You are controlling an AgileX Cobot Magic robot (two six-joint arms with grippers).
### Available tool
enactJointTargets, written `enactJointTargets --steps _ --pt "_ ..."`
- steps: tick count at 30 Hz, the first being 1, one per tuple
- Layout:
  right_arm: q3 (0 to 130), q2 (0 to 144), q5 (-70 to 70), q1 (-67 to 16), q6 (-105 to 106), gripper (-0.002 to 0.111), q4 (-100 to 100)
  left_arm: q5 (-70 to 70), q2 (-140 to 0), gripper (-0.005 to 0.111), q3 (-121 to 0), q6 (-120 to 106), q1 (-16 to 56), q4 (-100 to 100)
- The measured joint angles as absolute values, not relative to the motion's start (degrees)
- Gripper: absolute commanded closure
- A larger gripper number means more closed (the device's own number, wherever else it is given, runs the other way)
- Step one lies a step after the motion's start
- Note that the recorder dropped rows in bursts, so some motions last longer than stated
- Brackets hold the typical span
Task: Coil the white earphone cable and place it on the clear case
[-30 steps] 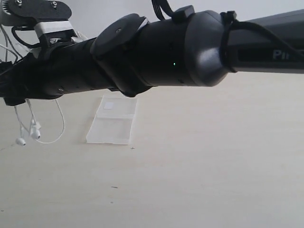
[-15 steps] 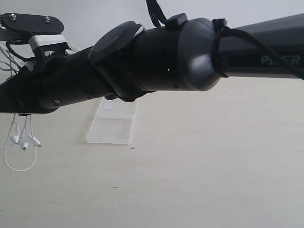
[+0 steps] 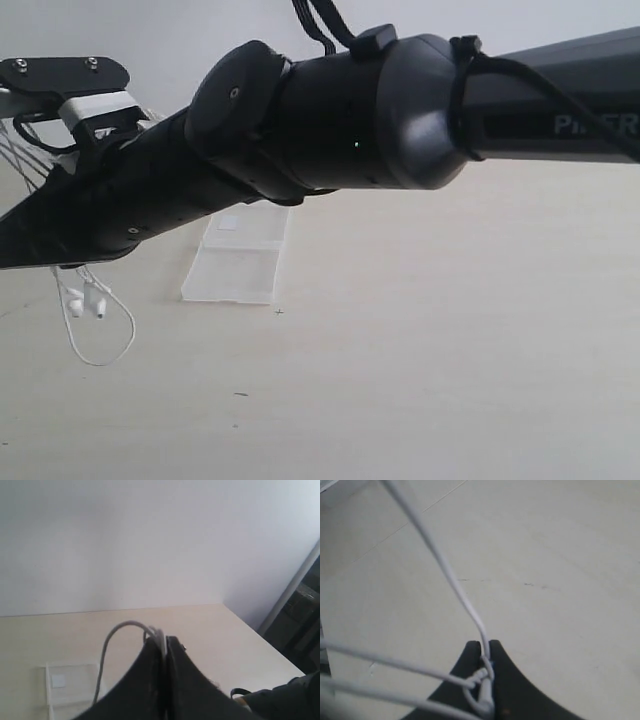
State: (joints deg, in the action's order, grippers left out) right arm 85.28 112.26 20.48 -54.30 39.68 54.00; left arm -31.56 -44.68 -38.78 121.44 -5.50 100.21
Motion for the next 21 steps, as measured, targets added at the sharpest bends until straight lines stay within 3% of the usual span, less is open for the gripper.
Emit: enactJointTargets --steps 12,21 --pt "85.3 110.7 21.3 -54.3 38.2 0.108 53.1 -30.9 -44.7 0.107 -38.1 121.4 -14.0 100.6" --pt "85.3 107.7 23.0 -54.3 37.5 0.108 51.3 -30.0 -44.7 0.107 -35.5 121.4 -15.4 100.6"
